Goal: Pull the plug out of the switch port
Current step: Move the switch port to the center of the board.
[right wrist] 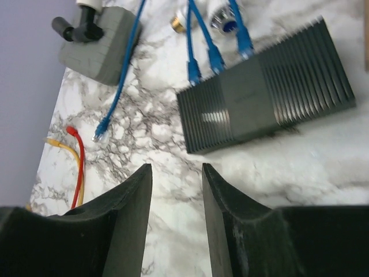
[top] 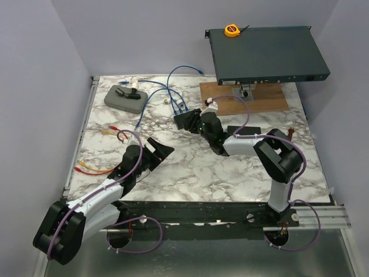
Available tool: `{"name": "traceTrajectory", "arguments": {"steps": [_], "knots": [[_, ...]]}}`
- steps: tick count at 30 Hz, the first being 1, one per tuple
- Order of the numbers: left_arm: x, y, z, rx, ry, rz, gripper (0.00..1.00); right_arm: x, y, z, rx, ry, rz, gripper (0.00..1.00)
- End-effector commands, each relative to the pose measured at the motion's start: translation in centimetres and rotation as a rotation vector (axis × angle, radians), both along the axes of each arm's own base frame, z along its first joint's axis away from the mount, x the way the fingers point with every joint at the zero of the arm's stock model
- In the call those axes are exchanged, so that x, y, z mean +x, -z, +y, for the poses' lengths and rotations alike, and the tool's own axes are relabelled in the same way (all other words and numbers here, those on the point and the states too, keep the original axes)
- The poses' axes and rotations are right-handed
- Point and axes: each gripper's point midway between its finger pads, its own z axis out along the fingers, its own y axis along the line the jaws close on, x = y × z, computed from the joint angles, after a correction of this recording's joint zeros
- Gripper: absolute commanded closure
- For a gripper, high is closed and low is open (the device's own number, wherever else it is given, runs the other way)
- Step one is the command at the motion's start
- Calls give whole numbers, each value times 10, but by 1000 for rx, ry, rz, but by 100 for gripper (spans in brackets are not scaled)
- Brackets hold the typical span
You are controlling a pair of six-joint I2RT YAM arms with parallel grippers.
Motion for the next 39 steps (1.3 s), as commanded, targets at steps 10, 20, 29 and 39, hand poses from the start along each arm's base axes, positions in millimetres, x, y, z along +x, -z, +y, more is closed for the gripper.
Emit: {"name": "traceTrajectory", "arguments": {"steps": [10, 20, 29, 39], "knots": [[-13, 13, 10, 40, -16, 20, 11, 79, 24, 18, -472, 48, -206, 48], [-15, 11, 18, 71, -35, -6, 11, 104, 52, 13, -586, 51, -148, 44], [-13, 11, 17, 72, -33, -9, 11, 74, 81, 5, -628, -55, -43, 44], [-15, 14, 16, 57, -27, -12, 11, 14, 84, -14, -607, -92, 13, 46]]}}
